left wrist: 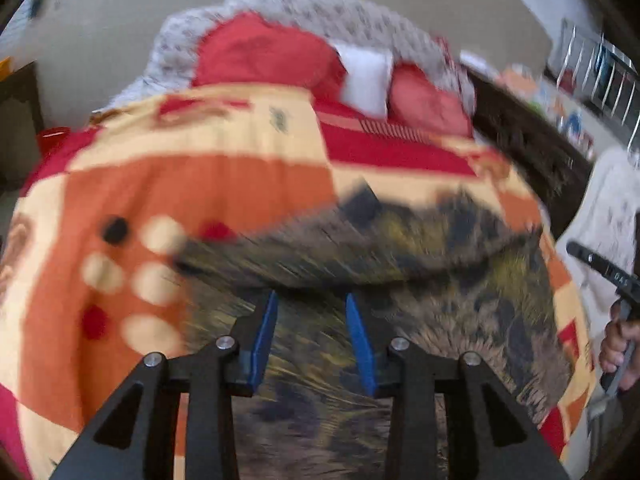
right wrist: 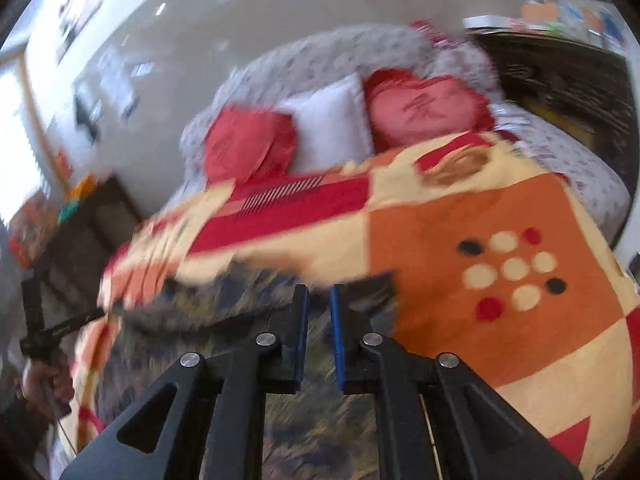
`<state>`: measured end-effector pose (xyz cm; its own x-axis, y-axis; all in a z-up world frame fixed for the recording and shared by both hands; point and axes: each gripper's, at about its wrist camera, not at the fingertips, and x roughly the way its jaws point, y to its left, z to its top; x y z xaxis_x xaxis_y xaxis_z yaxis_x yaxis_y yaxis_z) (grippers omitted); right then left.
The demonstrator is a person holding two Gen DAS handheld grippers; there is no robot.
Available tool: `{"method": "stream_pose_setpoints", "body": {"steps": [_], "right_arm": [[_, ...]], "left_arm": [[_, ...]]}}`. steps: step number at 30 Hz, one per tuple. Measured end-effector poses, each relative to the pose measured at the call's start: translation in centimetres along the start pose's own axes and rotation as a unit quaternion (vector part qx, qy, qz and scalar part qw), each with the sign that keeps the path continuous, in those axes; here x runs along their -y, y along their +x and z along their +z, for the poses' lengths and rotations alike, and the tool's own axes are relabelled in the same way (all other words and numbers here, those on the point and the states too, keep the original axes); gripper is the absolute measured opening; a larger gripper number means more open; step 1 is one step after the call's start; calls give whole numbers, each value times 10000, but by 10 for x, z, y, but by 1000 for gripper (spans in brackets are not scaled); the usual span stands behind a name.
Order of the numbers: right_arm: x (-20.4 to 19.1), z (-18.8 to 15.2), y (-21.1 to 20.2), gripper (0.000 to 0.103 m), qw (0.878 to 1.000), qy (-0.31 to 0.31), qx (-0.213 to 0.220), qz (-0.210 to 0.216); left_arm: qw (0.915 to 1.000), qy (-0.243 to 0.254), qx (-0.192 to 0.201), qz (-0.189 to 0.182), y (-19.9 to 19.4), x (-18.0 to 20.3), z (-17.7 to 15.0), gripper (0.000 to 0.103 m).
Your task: Fold small clothes
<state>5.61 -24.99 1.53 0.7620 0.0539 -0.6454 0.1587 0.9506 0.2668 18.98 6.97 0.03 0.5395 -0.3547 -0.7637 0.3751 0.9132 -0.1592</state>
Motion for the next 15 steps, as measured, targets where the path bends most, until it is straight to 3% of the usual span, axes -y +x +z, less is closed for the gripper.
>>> {"method": "stream_pose_setpoints", "body": {"steps": [3, 5, 8, 15], "right_arm": [[-37, -15, 27, 26, 9970, -629, -442, -121], [-52, -20, 49, 26, 9944, -709, -784, -65], [-60, -20, 81, 26, 9932, -567, -1019, 12], [-51, 5, 124, 26, 9955, 51, -941, 81]], "left_arm": [[9989, 78, -349, 312, 30, 20, 2, 38], [9977, 10, -537, 422, 45, 21, 7, 38], [9974, -257, -515, 441, 57, 12, 26, 38], [9937, -1041, -232, 353, 62, -31, 62, 38]]}}
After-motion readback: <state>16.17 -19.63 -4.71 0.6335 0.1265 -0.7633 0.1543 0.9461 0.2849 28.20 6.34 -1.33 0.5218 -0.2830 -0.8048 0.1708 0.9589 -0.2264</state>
